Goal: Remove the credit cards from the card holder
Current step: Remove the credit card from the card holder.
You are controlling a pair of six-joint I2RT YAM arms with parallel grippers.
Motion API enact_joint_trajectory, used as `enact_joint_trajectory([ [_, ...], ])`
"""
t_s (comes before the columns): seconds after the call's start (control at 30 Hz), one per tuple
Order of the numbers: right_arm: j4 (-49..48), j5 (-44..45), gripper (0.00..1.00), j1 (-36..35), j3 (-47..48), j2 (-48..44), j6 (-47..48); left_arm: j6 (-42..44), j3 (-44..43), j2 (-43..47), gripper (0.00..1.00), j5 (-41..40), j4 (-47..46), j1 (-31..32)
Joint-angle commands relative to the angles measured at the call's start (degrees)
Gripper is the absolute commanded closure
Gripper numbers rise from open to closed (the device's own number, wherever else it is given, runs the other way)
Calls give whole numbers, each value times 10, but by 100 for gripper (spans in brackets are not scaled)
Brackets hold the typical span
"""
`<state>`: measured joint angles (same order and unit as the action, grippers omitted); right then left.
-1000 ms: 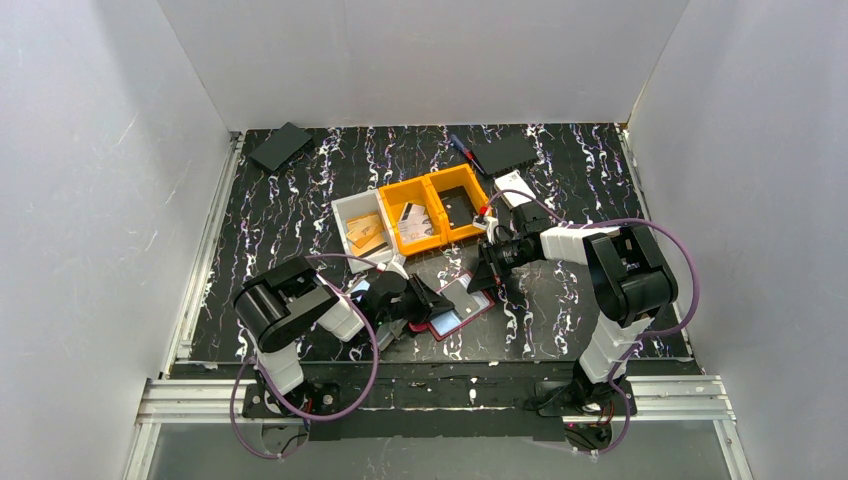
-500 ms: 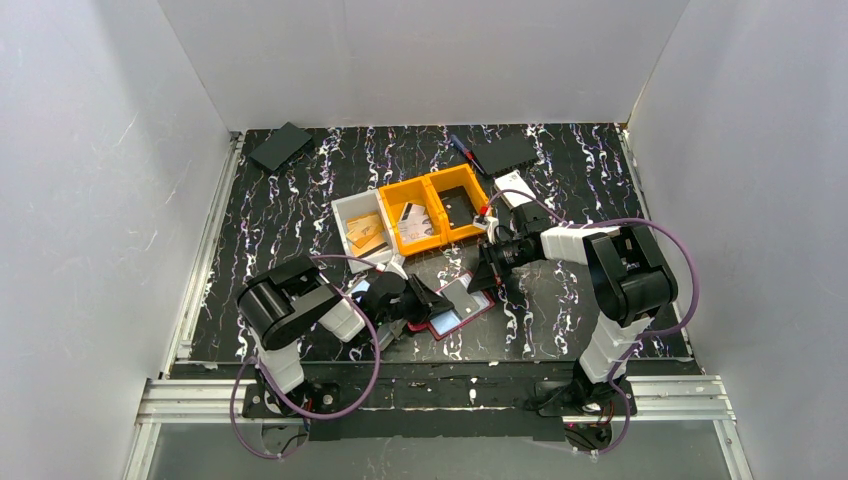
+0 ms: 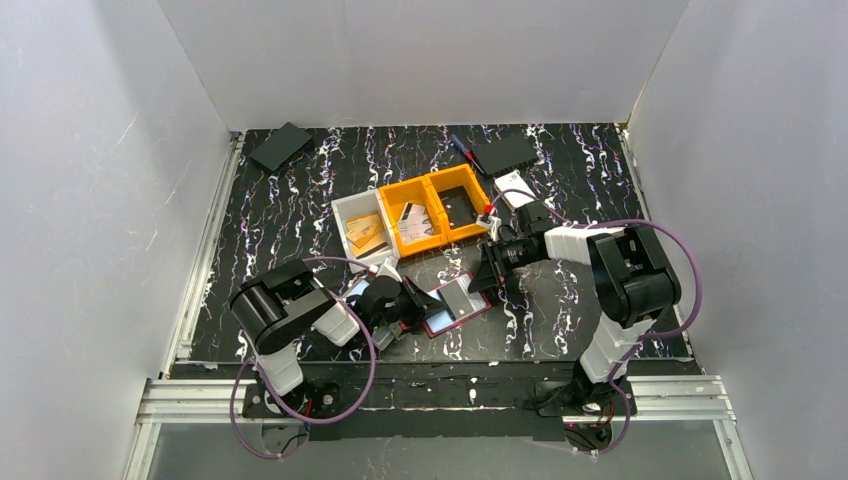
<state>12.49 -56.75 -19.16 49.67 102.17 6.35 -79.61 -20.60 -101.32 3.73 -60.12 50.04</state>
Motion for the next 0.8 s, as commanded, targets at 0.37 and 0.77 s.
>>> enact_joint_trajectory([
  [0.37,-27,-31,66,-5,-28,-28,-29,56,24,18,100,-9,-7,-5],
  [0.77,6,34,58,-31,-12,4,-1,63,32,-2,100,15,-40,-5],
])
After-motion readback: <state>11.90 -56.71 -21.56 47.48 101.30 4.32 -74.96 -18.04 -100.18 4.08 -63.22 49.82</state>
